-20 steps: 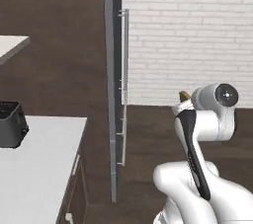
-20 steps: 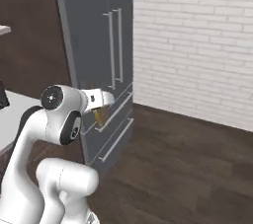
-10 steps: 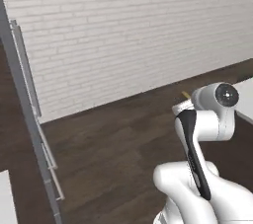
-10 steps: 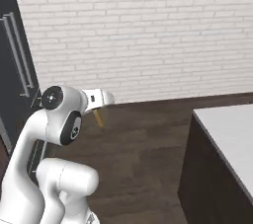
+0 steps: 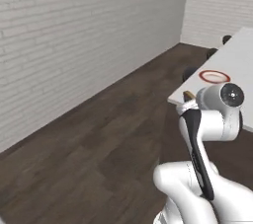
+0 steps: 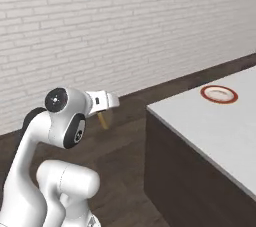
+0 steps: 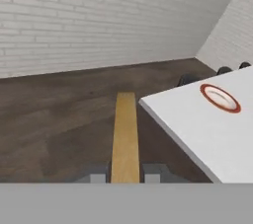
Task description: Start the toaster. Once the lever pops up, take the bread to the plate on the dining counter.
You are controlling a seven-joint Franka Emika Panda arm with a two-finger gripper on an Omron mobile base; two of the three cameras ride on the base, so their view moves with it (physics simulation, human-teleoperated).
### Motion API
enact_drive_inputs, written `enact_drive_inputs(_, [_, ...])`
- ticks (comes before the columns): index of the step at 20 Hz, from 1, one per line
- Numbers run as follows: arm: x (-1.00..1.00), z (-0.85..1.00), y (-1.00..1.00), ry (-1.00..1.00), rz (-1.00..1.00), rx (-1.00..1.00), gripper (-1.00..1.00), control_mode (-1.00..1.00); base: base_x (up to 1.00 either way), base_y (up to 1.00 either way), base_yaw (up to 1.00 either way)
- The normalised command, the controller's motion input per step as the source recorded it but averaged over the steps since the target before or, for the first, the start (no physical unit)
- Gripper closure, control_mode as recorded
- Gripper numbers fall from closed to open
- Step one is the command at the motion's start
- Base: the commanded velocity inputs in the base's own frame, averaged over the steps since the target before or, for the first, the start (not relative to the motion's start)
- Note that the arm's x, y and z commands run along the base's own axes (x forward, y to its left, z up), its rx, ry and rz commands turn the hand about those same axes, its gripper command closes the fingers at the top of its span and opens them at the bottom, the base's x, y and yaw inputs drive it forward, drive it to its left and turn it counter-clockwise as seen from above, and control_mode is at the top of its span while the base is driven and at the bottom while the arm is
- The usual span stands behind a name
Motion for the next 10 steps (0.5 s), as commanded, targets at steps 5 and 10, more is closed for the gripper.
enact_drive_inputs(5, [0.00,0.00,0.00,0.00,0.00,0.00,1.00,1.00,0.87,0.51,-0.51])
enact_drive_inputs(10, [0.00,0.00,0.00,0.00,0.00,0.00,1.00,1.00,0.84,0.62,-0.52])
